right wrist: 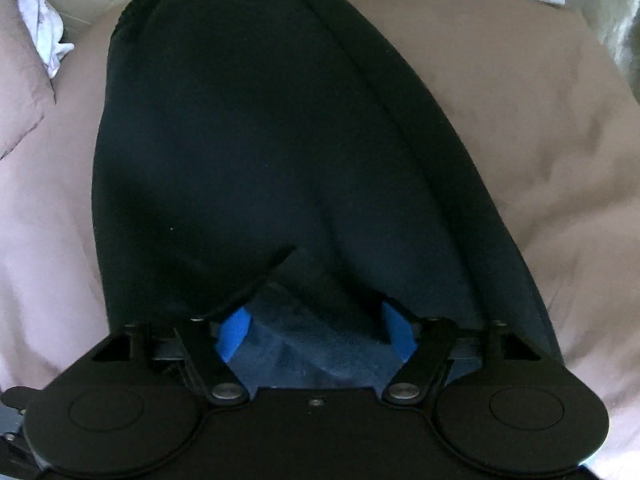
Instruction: Fold clothes
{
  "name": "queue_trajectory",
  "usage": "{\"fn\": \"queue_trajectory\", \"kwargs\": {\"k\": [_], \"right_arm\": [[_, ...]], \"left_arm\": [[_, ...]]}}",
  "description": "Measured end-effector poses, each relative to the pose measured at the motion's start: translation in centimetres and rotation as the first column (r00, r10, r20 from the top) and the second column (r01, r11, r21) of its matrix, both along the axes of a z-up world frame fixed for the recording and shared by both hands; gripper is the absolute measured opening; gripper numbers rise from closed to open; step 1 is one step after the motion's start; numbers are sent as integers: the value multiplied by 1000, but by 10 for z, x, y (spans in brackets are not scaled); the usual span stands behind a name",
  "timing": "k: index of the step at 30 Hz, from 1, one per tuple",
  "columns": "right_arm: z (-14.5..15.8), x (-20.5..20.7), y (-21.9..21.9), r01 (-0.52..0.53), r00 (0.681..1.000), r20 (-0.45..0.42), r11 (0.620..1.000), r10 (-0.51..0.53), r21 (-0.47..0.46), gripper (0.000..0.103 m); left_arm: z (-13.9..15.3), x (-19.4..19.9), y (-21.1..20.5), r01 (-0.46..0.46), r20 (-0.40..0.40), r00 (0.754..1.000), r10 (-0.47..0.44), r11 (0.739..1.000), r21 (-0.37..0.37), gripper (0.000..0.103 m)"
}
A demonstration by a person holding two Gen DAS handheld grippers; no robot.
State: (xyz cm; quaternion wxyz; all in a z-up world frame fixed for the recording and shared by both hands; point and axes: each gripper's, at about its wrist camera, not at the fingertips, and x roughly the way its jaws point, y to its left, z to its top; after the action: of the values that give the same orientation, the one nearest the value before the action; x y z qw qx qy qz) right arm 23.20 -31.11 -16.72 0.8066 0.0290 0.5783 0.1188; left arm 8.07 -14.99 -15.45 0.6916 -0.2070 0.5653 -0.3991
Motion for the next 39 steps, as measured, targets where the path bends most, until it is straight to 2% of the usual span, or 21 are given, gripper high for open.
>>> {"fn": "queue_trajectory", "kwargs": {"k": [1,2,4,7,8,10,12,13,15,18,21,24,26,27,28,30,31,33,36,39], "right_arm": [[5,-6,3,-8,999,38,1000,8,-21,30],[11,-12,4,-8,997,77,999,11,-42,22],[36,-29,-5,53,985,167,996,-42,-65,21],[70,-56,-28,162,947,292,984,-134,-74,20],[80,-63,-39,196,930,328,978,-164,-66,20],[90,-63,-57,219,911,365,975,-192,-33,21],[85,-54,-72,214,924,324,977,-205,8,22],[79,-46,-75,236,920,320,972,-227,12,22],[66,-33,-78,269,914,315,963,-256,5,29],[50,-19,-72,325,898,340,942,-279,-84,33],[50,-35,-61,326,891,357,943,-281,-71,35],[57,-60,-67,278,905,332,960,-265,6,36],[42,-64,-63,188,934,309,982,-181,5,39],[35,-66,-62,150,944,298,989,-142,-5,41],[28,-67,-64,155,949,286,986,-132,-60,41],[14,-69,-73,249,940,271,959,-206,-136,41],[16,-73,-77,291,927,277,952,-254,-99,41],[25,-84,-76,341,899,304,940,-316,-31,41],[50,-116,-42,263,884,394,964,-253,29,43],[49,-144,5,140,899,410,988,-156,68,45]], "left_arm": [[3,-4,-3,-1,21,1000,1,1000,3,19],[10,-8,-6,2,48,999,-2,1000,-3,18],[34,-15,-9,21,126,992,-15,999,-49,18],[72,-15,-13,63,221,975,-37,991,-115,18],[81,-10,-19,79,246,968,-52,992,-101,18],[89,2,-33,95,284,955,-88,995,-10,18],[79,16,-45,85,242,964,-111,990,117,18],[70,22,-51,77,218,969,-115,982,174,18],[51,28,-59,59,199,974,-111,967,247,20],[37,34,-54,20,165,985,-55,978,209,22],[37,38,-42,8,149,988,-32,987,161,23],[30,40,-30,-14,112,994,0,993,120,23],[26,41,-24,-46,76,996,40,995,85,25],[23,44,-22,-86,55,995,83,995,54,31],[23,48,-17,-134,43,990,133,991,28,32],[29,55,2,-215,91,973,211,976,36,30],[33,59,9,-231,118,967,224,972,49,30],[35,66,20,-224,114,969,219,974,41,31],[36,72,30,-231,92,969,228,972,29,35],[37,69,36,-234,95,969,228,971,56,36]]}}
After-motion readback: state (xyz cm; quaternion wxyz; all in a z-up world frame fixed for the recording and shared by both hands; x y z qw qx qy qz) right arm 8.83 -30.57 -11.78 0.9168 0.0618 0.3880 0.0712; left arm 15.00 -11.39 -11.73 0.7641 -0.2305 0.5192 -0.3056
